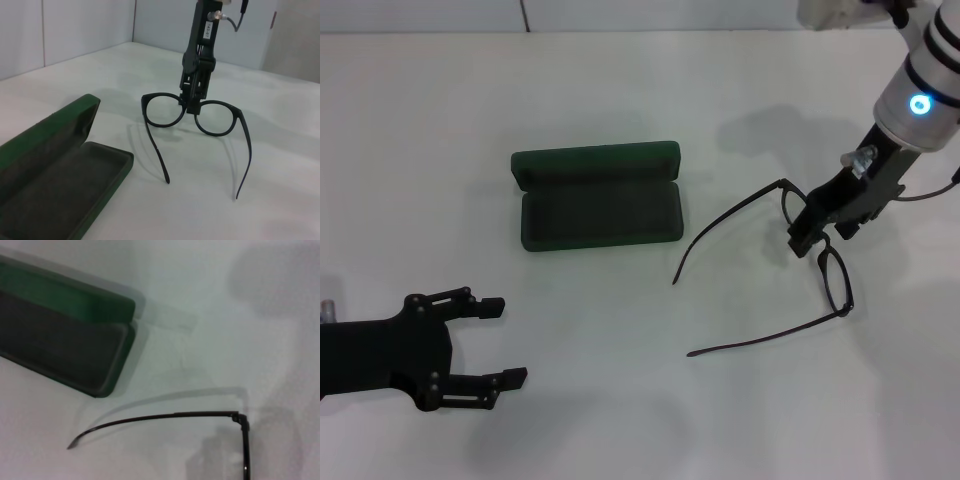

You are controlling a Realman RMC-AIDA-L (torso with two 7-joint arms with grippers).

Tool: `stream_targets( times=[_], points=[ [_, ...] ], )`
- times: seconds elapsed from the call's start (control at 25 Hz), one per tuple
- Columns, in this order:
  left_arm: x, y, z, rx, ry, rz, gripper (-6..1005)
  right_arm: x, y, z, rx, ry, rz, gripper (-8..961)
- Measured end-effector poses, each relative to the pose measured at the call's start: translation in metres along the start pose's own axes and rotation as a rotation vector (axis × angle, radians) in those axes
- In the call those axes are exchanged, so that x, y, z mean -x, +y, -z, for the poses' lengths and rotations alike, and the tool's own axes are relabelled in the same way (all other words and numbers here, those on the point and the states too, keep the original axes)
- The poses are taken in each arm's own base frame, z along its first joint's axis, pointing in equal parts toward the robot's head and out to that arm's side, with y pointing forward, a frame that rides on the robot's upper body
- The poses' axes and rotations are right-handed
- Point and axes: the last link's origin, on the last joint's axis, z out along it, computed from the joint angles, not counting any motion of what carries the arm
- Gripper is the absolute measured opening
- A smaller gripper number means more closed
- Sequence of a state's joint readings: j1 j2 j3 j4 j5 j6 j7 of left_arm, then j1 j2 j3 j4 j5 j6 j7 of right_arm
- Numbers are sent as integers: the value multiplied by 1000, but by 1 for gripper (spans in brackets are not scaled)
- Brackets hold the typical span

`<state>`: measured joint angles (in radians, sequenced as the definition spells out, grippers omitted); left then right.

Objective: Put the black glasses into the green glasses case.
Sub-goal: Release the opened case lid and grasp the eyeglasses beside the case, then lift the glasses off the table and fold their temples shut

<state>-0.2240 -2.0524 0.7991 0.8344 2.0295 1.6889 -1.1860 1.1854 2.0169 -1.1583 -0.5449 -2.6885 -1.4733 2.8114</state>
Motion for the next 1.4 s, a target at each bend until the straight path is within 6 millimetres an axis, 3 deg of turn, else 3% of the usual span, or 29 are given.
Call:
stream_targets(
  times=[0.08, 0.32, 0.44, 0.64, 0.84, 1.2, 1.4],
  points=[
    [0, 0, 0, 0, 0, 0, 892, -1, 0, -2, -1, 0, 3, 853],
    [-2, -2, -1, 0, -3, -9, 891, -2, 0, -4, 1, 0, 1, 663],
    [-1, -3, -1, 2, -10, -10, 890, -3, 0, -5, -7, 6, 6, 437],
    [-1, -3, -1, 2, -13, -10, 892, -3, -1, -5, -17, 11, 13, 197],
    [-1, -3, -2, 1, -13, -10, 892, -3, -3, -3, -35, 17, 25, 65],
    [-5, 0, -4, 10, 23, 25, 891, -13, -20, 14, -1, -56, 35, 64],
    [-2, 8, -10, 53, 43, 81, 891, -25, -33, 24, 178, -205, 23, 63]
  ],
)
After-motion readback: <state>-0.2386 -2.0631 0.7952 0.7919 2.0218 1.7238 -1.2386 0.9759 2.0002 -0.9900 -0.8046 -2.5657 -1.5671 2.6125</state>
